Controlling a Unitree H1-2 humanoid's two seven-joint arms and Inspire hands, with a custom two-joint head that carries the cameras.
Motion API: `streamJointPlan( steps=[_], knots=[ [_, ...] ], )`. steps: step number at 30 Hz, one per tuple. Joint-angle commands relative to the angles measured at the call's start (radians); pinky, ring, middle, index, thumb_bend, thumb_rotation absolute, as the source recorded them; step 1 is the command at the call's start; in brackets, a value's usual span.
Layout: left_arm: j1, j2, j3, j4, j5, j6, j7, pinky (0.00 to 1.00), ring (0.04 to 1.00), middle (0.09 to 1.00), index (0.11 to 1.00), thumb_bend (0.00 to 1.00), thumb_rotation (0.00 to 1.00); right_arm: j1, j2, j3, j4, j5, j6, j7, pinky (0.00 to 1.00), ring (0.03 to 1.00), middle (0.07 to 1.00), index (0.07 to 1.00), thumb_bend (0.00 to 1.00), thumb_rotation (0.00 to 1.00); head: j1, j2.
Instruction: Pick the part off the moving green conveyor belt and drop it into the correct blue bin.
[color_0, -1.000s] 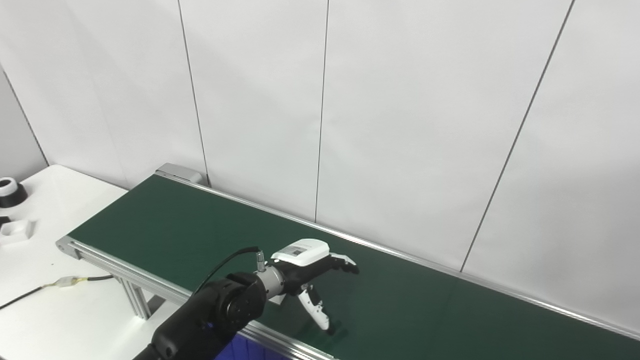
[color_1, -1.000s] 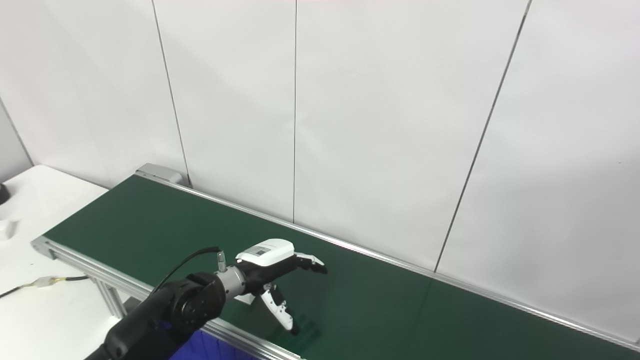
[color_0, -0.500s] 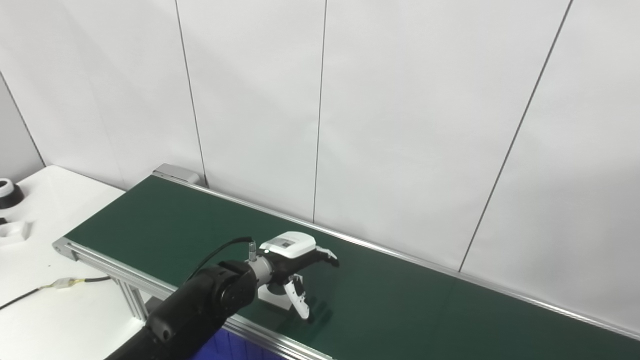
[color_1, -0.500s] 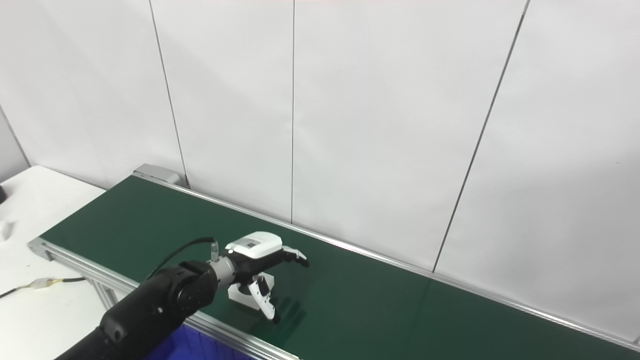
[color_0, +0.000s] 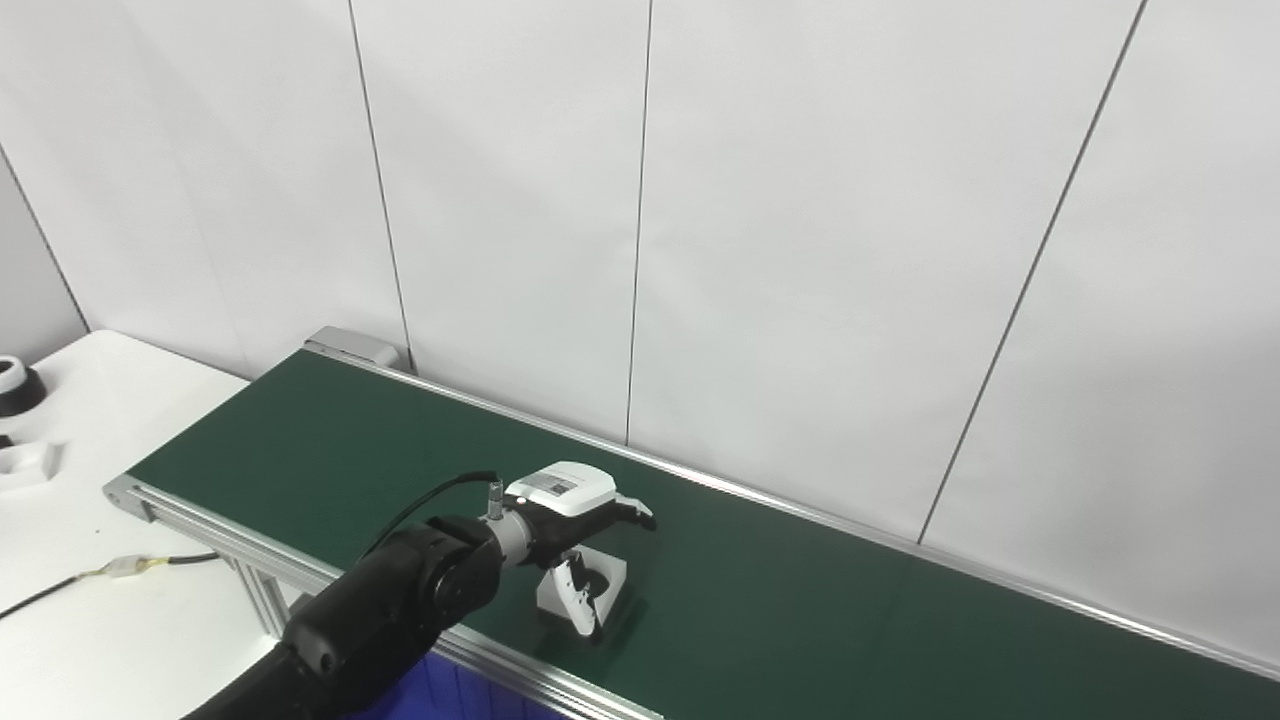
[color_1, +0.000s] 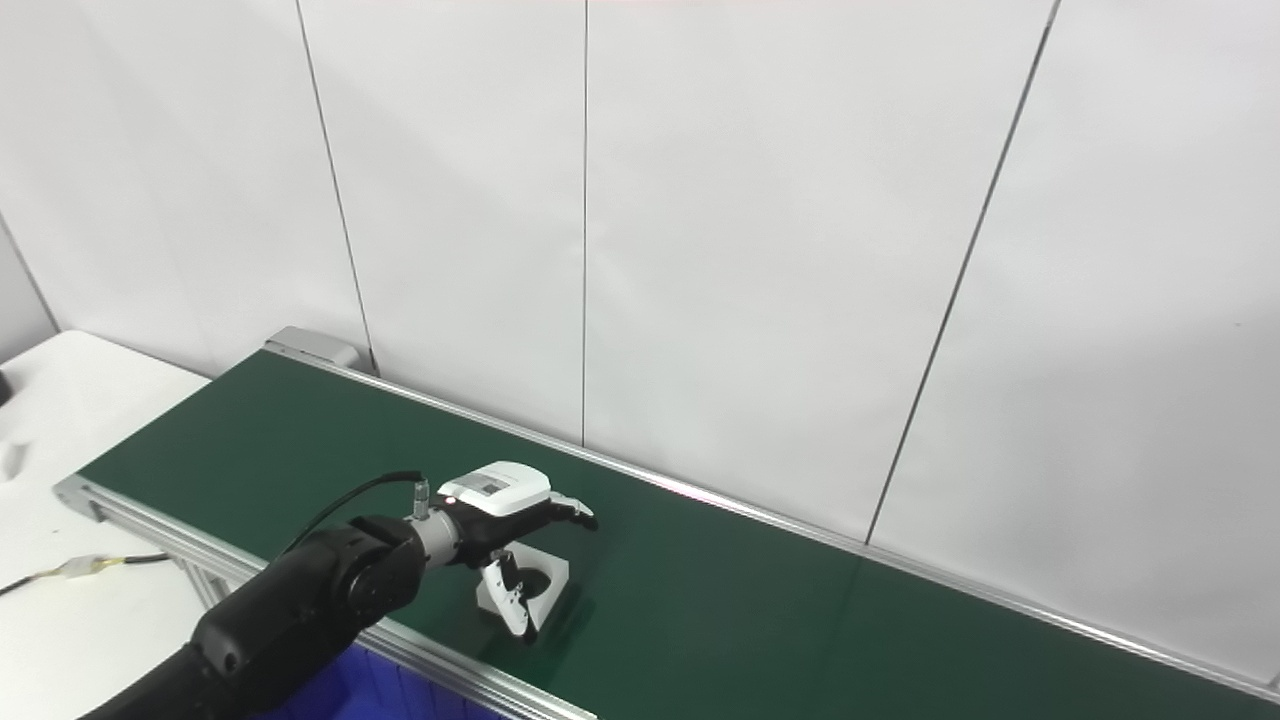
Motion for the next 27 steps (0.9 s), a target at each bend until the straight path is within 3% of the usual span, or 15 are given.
streamJointPlan(
  steps=[1, 13, 23, 27],
  knots=[
    [-0.036, 0.031, 0.008, -0.004, 0.015, -0.002, 0.024, 0.75, 0.855, 0.874, 0.857, 0.96, 0.20, -0.002, 0.004, 0.002, -0.033, 0.007, -0.057, -0.006, 0.61, 0.692, 0.756, 0.851, 0.49, 0.63, 0.000, 0.001],
    [-0.036, 0.013, -0.009, 0.059, 0.053, 0.011, 0.039, 0.77, 0.863, 0.893, 0.870, 0.96, 0.20, 0.002, 0.001, 0.004, -0.038, 0.015, -0.058, -0.001, 0.61, 0.695, 0.762, 0.856, 0.53, 0.67, 0.001, 0.005],
    [-0.049, -0.015, -0.047, 0.146, 0.064, 0.017, 0.049, 0.84, 0.897, 0.900, 0.877, 0.93, 0.16, 0.000, 0.002, 0.012, -0.039, 0.004, -0.058, -0.012, 0.61, 0.689, 0.759, 0.853, 0.50, 0.65, -0.006, 0.008],
    [-0.053, -0.023, -0.069, 0.194, 0.067, 0.001, 0.088, 0.82, 0.871, 0.893, 0.865, 0.92, 0.15, 0.001, 0.004, 0.015, -0.039, 0.001, -0.058, -0.017, 0.61, 0.695, 0.764, 0.851, 0.49, 0.64, -0.009, 0.007]
  ],
)
